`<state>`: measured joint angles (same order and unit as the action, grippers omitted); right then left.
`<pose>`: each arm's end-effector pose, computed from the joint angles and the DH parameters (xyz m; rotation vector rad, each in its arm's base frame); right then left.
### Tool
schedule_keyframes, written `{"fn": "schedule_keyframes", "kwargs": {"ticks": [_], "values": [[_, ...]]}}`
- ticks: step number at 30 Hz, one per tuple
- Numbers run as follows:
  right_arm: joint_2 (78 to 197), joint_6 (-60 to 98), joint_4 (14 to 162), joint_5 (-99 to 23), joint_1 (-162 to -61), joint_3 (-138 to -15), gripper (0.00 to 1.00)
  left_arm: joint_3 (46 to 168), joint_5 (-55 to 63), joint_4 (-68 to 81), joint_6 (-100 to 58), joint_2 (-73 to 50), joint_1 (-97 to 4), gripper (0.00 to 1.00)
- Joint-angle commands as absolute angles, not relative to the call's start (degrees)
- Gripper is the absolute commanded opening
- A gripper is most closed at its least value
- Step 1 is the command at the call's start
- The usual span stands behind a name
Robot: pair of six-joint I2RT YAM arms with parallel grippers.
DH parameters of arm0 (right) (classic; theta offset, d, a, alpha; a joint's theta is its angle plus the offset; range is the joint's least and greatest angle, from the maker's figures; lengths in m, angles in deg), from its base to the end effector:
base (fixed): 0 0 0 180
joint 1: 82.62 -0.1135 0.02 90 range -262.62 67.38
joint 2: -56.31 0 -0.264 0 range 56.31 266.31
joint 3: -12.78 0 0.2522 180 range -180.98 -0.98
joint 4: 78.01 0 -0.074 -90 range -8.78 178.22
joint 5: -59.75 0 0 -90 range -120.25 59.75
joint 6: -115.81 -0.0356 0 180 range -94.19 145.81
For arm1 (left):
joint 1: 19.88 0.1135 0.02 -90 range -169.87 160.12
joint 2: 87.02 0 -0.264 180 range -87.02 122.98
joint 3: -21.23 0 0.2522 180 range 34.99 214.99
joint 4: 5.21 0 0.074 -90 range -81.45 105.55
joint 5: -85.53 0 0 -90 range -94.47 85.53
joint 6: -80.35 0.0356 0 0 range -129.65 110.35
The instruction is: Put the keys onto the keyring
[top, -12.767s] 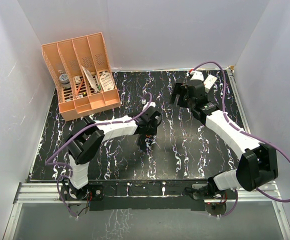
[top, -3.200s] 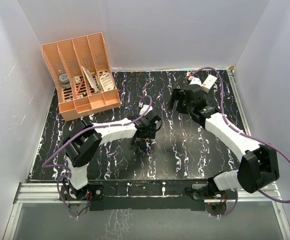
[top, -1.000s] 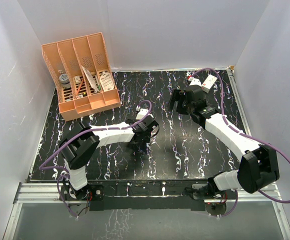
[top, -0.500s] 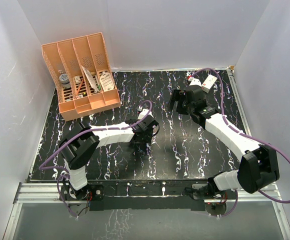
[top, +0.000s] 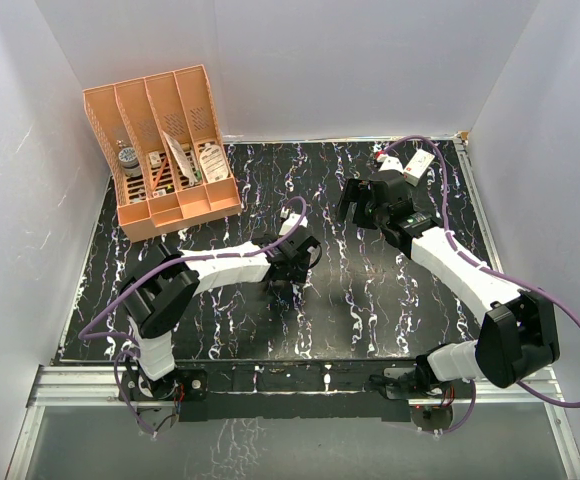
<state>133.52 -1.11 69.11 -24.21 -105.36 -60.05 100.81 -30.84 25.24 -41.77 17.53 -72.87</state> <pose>0.2782 0.1125 0.2855 0.1402 2.2365 0.3591 0.2384 -0.2900 0.1754 0.2621 2.3880 -0.0909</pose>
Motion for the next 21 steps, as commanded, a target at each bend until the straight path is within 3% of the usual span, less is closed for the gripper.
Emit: {"fn": "schedule_keyframes", "kwargs": {"ticks": [1, 21], "values": [[131.4, -0.1, 71.8, -24.0, -105.1, -60.9, 0.85, 102.0, -31.1, 25.2, -40.9, 17.6, -72.9, 0.66], [131.1, -0.1, 71.7, -23.8, -105.1, -60.3, 0.85, 98.1, -28.3, 22.4, -41.5, 16.2, -70.3, 0.6]]}}
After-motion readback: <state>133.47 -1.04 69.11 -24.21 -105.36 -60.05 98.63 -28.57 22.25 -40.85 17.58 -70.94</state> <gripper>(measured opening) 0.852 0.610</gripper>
